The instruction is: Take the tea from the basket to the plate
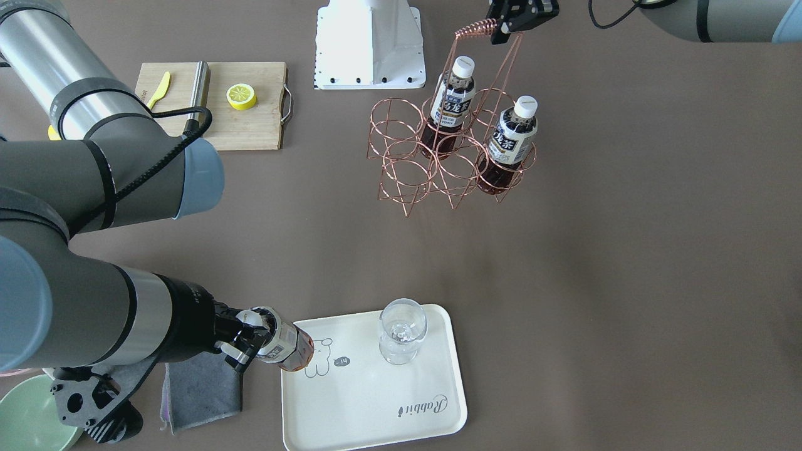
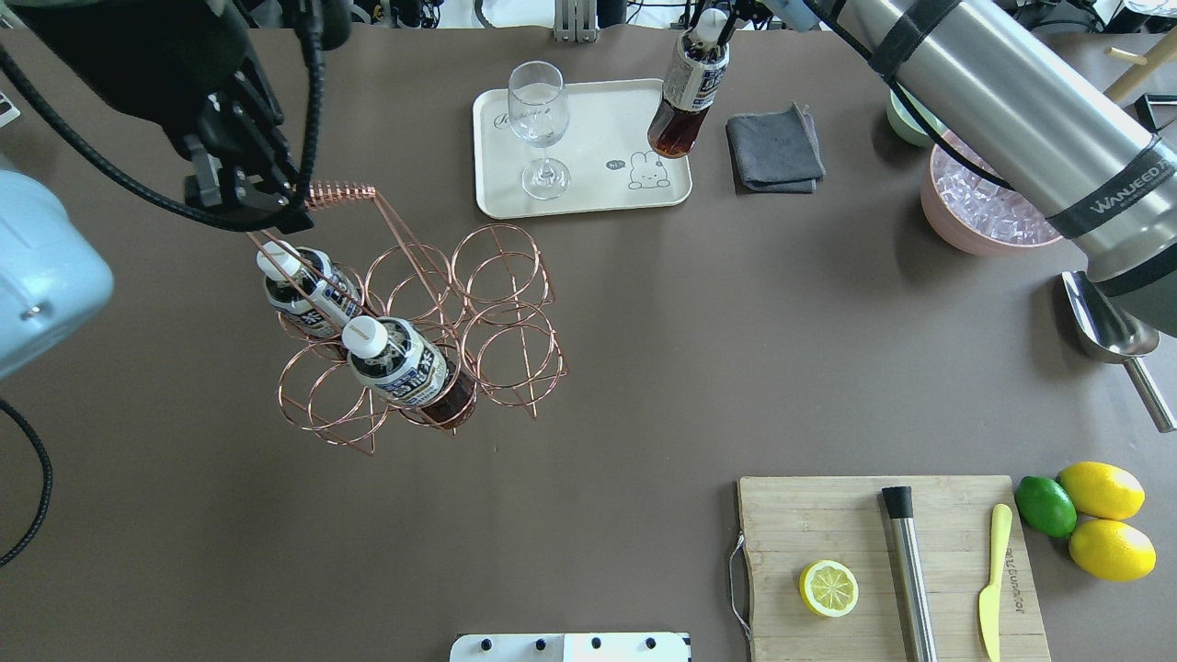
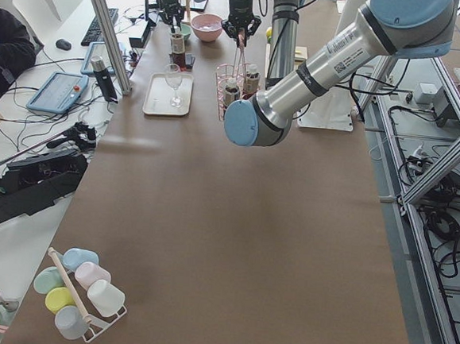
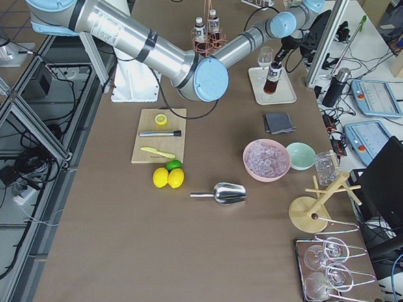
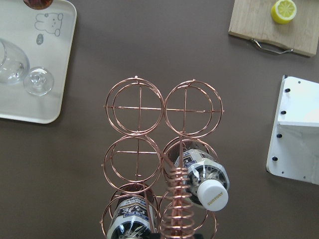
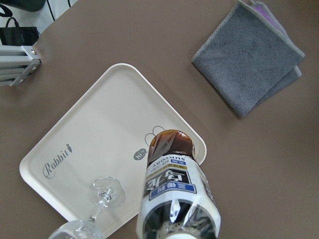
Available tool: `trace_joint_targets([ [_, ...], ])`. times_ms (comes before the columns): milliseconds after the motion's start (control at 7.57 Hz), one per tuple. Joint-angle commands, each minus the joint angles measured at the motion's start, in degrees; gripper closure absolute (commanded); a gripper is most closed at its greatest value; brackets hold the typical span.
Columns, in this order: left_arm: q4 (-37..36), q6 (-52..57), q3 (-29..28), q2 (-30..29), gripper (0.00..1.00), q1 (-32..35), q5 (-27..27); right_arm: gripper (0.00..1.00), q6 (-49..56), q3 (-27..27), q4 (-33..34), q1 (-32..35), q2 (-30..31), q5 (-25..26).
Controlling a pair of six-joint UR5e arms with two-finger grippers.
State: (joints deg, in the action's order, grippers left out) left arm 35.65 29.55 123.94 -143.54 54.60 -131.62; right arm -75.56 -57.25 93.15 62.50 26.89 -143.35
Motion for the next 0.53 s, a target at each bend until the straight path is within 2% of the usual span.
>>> trace_joint_targets([
  [0, -12.75, 14.34, 3.31, 2.89, 1.0, 6.89, -0.48, 1.0, -0.38, 3.9, -6.38, -2.9, -0.7, 5.51],
  [396, -17.62, 29.21, 2.81, 9.83, 1.0, 19.98, -0.48, 1.0, -0.47, 5.65, -7.19, -3.96, -2.97, 7.46],
])
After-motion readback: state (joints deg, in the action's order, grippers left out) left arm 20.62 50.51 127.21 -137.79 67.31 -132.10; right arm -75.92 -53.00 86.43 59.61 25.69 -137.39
